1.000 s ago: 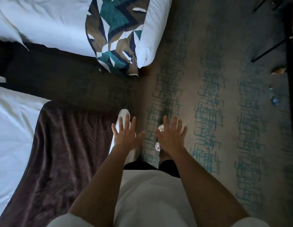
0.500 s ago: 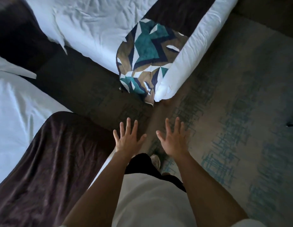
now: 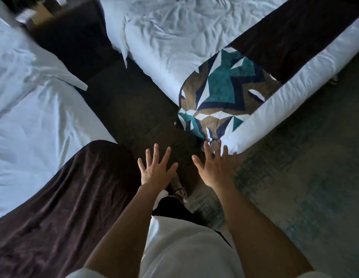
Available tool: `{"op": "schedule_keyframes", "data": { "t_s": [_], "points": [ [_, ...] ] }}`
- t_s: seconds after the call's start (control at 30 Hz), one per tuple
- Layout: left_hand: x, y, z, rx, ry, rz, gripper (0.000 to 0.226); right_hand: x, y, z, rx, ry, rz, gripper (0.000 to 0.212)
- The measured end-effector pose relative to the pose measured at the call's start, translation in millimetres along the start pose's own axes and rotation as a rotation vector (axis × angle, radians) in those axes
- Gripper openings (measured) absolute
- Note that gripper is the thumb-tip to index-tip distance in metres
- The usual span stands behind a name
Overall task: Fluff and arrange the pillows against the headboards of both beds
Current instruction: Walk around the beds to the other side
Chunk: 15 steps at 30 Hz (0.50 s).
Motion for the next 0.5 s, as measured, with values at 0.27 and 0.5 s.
{"op": "schedule_keyframes", "data": {
  "t_s": [0.27,0.5],
  "points": [
    [36,-65,-86,-0.033,-0.129,0.079,0.074,72,-44,-109,0.019,-0.118,0.053,0.088],
    [72,-119,-148,-0.079,-0.239,0.136,0.076,154,-86,-189,0.037,-0.256,0.105,0.09]
  ]
}}
Point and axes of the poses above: each hand's wrist, its own z-axis away from the middle knuckle, its own y-axis out of the palm, x = y × z, the point moved 1 cm from there along -z, towards the middle knuckle, and after that the axes turned 2 degrees about -y, right-handed, at the moved point
